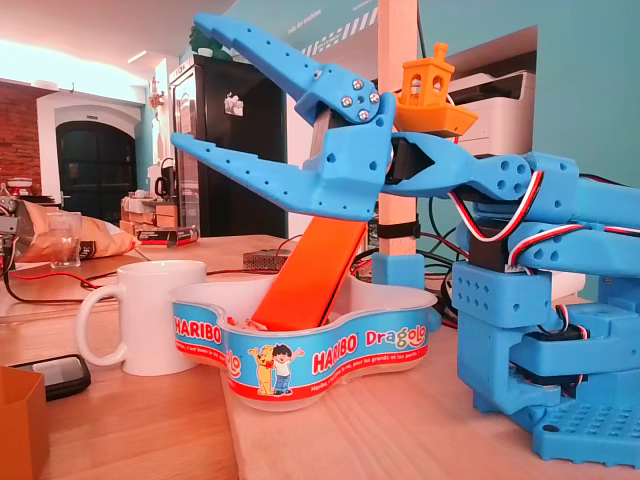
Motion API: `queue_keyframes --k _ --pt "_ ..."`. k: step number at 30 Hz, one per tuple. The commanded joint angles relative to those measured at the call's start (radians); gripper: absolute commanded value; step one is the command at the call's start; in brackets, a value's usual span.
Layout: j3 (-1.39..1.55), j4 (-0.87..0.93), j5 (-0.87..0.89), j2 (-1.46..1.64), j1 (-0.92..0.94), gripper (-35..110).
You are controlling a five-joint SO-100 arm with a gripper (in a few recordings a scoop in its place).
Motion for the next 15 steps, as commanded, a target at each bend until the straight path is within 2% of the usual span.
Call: queue_keyframes --k 1,15 --pt "0.037 -0.029 0.034 0.049 0.026 35" --pt "0.037 -0.029 0.02 0.049 0.026 35"
